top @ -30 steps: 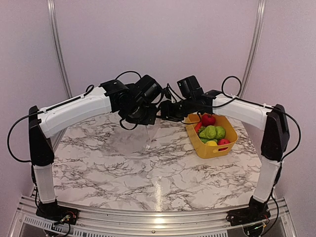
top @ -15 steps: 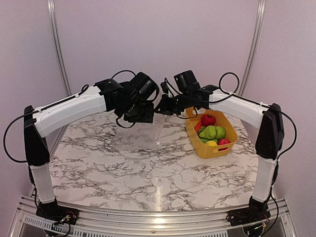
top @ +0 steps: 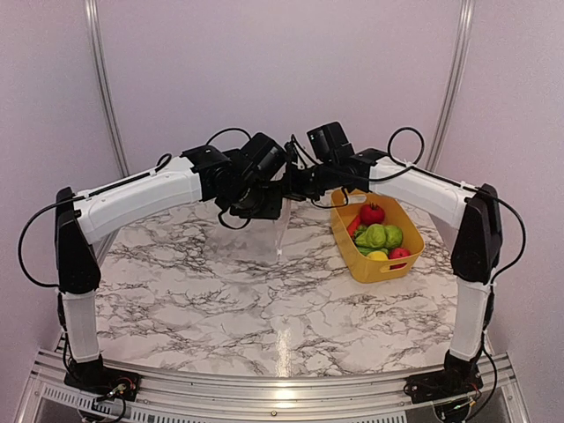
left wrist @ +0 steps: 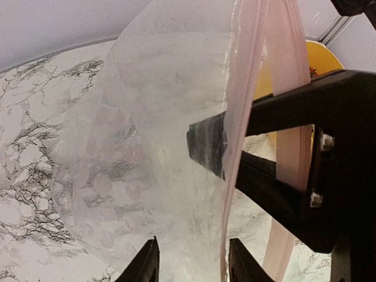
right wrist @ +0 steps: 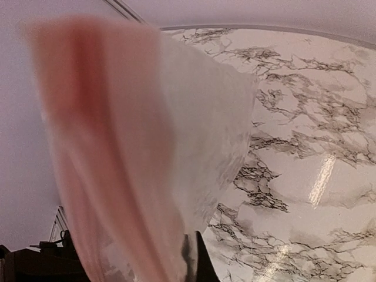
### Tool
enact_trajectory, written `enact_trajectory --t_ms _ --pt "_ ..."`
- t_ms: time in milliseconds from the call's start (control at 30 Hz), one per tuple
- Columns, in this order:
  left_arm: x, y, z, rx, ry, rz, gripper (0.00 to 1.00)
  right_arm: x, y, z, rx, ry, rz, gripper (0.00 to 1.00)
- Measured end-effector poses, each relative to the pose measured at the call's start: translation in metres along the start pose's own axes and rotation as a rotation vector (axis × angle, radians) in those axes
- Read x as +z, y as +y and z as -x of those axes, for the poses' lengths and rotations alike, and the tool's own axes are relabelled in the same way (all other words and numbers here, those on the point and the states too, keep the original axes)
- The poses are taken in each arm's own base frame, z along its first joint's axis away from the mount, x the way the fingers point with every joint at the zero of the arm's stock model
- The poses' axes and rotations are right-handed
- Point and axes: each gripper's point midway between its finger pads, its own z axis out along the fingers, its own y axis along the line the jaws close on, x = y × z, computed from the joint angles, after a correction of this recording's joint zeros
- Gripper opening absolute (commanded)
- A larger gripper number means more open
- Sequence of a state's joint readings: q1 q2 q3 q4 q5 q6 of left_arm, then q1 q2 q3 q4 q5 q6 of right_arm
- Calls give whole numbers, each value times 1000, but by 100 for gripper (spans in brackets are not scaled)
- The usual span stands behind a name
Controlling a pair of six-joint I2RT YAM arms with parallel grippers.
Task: Place the food in the zip-top bag and seal the zipper
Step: Pass from the left arm to the right, then open the zipper food storage bag.
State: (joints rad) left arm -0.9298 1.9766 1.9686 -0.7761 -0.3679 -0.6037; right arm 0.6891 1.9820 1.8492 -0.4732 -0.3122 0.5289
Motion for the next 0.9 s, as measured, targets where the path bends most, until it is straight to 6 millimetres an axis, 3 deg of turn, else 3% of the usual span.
enact_trajectory --t_ms 167,200,433,667,767,900 --pt "8 20 12 -14 -30 80 1 3 -7 1 6 2 -37 0" --pt "8 26 17 -20 -44 102 0 4 -9 1 9 3 -54 0" --pt "-8 70 49 -59 -141 223 0 -1 -39 -6 47 40 -188 0" --pt "-12 81 54 -71 -154 246 0 -6 -56 -12 65 86 -262 0" --pt "-10 81 51 -67 -147 247 0 -7 -58 -13 63 100 -274 5" --pt "-7 82 49 -61 -140 247 0 -8 -57 -15 47 121 -258 23"
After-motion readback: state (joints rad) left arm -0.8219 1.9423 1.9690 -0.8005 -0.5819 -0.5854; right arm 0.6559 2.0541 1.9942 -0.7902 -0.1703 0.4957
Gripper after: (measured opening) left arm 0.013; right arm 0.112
